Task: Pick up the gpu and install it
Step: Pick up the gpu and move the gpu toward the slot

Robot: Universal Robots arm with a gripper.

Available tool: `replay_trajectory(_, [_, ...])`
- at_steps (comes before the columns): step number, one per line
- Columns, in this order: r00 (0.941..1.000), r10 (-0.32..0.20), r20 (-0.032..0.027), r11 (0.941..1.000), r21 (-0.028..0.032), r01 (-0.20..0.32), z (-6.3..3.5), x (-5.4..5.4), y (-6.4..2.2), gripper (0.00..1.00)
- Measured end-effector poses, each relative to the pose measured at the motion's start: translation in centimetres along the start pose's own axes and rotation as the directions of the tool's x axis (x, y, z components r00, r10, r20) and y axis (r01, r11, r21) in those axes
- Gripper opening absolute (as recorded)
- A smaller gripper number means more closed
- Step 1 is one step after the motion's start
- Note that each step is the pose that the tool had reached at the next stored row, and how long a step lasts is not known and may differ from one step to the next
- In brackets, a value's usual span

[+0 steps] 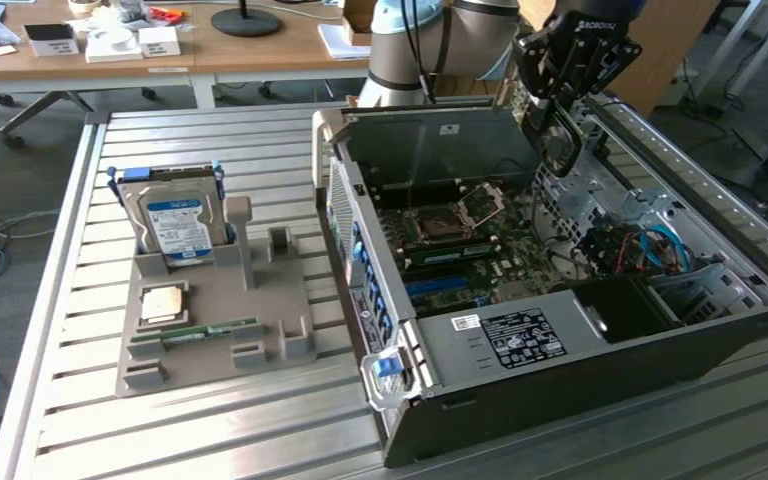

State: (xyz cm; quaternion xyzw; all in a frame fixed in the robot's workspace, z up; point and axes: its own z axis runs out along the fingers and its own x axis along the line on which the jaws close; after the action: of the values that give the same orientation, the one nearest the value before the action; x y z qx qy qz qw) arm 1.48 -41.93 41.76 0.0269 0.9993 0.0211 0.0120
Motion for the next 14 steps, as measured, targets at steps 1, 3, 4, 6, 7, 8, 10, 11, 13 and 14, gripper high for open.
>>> replay_trajectory(1, [1.0, 0.0, 0.0, 1.0, 0.0, 0.0, 0.01, -0.1, 0.01, 0.27])
replay_trajectory(3, [1.0, 0.0, 0.0, 1.0, -0.0001, 0.0, 0.03, -0.5, 0.02, 0.27])
replay_trajectory(4, [1.0, 0.0, 0.0, 1.0, -0.0001, 0.0, 0.04, -0.6, 0.03, 0.27])
replay_trajectory(6, [1.0, 0.0, 0.0, 1.0, -0.0002, 0.0, 0.06, -0.9, 0.05, 0.27])
replay_trajectory(7, [1.0, 0.0, 0.0, 1.0, -0.0002, 0.0, 0.07, -1.1, 0.06, 0.27])
replay_trajectory(8, [1.0, 0.0, 0.0, 1.0, -0.0002, 0.0, 0.07, -1.3, 0.07, 0.27])
replay_trajectory(10, [1.0, 0.0, 0.0, 1.0, -0.0001, 0.0, 0.09, -1.5, 0.08, 0.27])
replay_trajectory(11, [1.0, 0.0, 0.0, 1.0, -0.0001, 0.0, 0.1, -1.7, 0.09, 0.27])
replay_trajectory(13, [1.0, 0.0, 0.0, 1.0, -0.0001, 0.0, 0.11, -1.9, 0.1, 0.27])
replay_trajectory(14, [1.0, 0.0, 0.0, 1.0, -0.0001, 0.0, 0.12, -2.1, 0.11, 0.27])
